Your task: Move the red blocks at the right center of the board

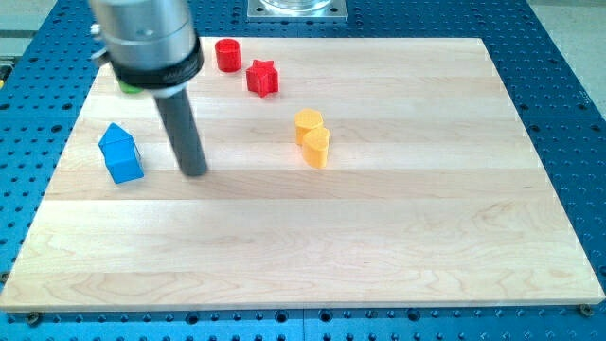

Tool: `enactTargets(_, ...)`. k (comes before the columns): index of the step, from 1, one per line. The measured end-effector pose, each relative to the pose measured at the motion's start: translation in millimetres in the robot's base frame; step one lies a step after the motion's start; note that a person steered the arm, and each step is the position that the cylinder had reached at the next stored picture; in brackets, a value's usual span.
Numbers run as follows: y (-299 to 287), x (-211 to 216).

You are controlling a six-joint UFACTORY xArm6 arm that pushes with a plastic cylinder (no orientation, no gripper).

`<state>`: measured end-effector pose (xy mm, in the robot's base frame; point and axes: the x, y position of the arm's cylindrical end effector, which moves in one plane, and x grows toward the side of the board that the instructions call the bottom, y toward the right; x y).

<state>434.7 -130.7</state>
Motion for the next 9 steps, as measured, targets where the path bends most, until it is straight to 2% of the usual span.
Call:
enactTargets(2,5,-125)
enactTargets(3,41,-154)
enactTargets(4,114,-161)
enactTargets(5,185,-145)
enactTargets(6,143,-178)
enactTargets(7,114,-155)
enactTargets(8,127,-124)
enactTargets(9,214,-90)
